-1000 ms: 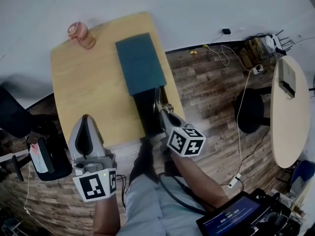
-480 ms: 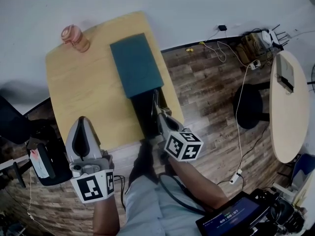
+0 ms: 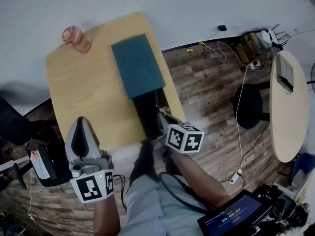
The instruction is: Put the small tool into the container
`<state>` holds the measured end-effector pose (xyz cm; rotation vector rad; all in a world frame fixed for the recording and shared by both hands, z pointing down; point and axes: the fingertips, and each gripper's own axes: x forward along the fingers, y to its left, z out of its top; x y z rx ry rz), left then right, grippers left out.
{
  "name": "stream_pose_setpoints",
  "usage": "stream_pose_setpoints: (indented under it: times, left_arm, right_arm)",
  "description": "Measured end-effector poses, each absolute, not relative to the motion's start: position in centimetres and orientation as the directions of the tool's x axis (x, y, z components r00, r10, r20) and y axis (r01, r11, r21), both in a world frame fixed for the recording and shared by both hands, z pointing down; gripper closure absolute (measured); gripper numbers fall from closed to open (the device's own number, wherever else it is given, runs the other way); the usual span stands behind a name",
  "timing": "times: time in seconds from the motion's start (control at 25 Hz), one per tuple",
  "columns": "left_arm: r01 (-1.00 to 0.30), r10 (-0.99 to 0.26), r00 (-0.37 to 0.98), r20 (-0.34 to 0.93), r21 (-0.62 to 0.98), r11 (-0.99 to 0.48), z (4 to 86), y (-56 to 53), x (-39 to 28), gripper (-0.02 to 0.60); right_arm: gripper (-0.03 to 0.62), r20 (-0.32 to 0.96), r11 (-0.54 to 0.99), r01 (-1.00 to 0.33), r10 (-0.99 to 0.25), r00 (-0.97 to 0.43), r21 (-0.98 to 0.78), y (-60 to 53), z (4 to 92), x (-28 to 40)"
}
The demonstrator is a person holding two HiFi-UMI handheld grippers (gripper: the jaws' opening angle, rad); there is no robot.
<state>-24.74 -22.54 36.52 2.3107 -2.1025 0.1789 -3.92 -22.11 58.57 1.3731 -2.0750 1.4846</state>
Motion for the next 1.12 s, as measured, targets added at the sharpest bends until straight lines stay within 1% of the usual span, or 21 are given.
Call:
stream_pose_setpoints:
  times: [0.68, 0.88, 1.12]
  left_arm:
    - [-0.999, -0.995, 0.015, 0.094, -0.046, -0.019, 37.0, -23.2, -28.5, 0.572]
    - [-0.999, -0.995, 0.001, 0.098, -0.046, -0.006, 37.1, -23.2, -29.4, 0.572]
    - [-0.999, -0.995, -0.011, 0.103, -0.050, 0.006, 37.3, -23.4, -30.1, 0.572]
  right_arm:
    - [0.588, 0.677, 0.088, -0.785, -0.455, -0.579, -0.613, -24.3, 60.0, -6.6]
    - [0.586, 0.678, 0.101, -0.785, -0.445, -0.585, -0.611, -24.6, 60.5, -7.4]
    - [0.569, 0.677, 0.108, -0.785, -0.442, -0.588, -0.610, -25.2, 61.1, -7.7]
